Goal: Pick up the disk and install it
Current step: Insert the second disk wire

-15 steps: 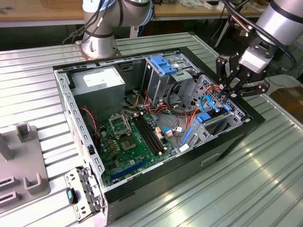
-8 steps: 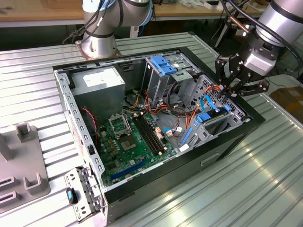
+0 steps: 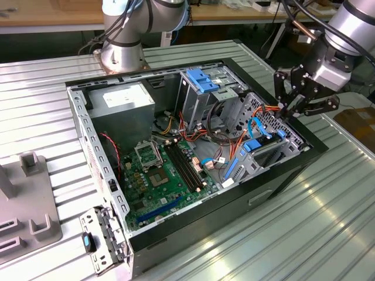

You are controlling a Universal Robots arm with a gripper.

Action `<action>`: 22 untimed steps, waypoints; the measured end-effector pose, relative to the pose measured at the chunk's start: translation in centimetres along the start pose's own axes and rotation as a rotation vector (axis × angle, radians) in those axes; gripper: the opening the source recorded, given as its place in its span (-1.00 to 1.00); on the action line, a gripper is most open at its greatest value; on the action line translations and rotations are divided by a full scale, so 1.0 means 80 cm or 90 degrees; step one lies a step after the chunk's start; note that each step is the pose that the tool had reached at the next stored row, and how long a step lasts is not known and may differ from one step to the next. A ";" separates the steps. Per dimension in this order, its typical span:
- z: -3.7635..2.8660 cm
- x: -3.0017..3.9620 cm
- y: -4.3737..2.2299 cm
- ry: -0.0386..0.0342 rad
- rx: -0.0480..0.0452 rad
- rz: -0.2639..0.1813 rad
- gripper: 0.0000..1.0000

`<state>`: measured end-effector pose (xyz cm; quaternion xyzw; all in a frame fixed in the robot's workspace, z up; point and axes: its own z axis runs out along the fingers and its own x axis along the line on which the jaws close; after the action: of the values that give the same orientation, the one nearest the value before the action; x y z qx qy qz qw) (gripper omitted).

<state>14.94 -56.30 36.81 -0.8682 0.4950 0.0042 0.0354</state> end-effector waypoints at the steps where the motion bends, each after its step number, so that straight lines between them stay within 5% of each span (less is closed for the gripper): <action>1: 0.0001 0.0005 -0.0011 -0.0001 0.0000 -0.001 -0.53; 6: 0.0001 0.0009 -0.0019 -0.0040 -0.0029 -0.068 -0.53; 13: 0.0004 0.0064 -0.0109 -0.0174 -0.0043 -0.196 -0.53; 18: 0.0008 0.0126 -0.0228 -0.0188 -0.0050 -0.215 -0.53; 22: 0.0012 0.0094 -0.0281 -0.0188 -0.0052 -0.217 -0.53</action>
<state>17.26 -55.79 36.82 -0.9394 0.3402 0.0129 0.0394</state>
